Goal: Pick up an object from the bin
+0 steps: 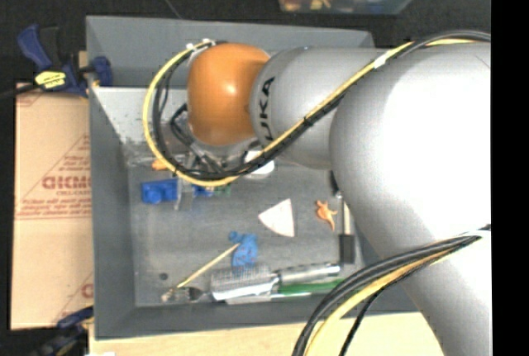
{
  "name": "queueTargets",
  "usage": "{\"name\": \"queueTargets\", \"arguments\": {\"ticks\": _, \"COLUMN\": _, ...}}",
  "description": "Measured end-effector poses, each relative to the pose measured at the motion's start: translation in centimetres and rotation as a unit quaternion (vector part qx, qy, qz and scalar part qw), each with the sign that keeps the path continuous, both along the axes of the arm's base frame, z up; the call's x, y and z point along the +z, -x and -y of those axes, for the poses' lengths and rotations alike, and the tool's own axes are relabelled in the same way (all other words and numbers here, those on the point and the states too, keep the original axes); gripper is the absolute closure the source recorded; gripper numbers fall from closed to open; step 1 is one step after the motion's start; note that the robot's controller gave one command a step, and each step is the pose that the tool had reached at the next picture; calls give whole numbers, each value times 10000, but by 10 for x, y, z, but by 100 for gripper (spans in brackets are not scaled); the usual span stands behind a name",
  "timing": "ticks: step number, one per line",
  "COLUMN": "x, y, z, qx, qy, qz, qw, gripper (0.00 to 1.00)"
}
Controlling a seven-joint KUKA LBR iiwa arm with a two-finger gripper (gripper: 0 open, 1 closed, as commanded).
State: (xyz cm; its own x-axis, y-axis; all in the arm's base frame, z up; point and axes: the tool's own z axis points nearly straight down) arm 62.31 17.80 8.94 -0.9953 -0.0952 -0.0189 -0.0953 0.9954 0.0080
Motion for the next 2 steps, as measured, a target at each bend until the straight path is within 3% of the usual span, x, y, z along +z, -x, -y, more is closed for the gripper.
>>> {"name": "queueTargets", "arguments": {"ticks": 1, "x": 22, "y": 2, "z": 1, "qx": -4, "qy": 12, "qz": -46, "qw": 10000, "gripper": 100}}
{"name": "queueTargets", "arguments": {"ticks": 2, "x": 70, "y": 0, "z": 0, "qx": -6, "qy": 5, "qz": -13, "qw": 10000, "gripper": 100}}
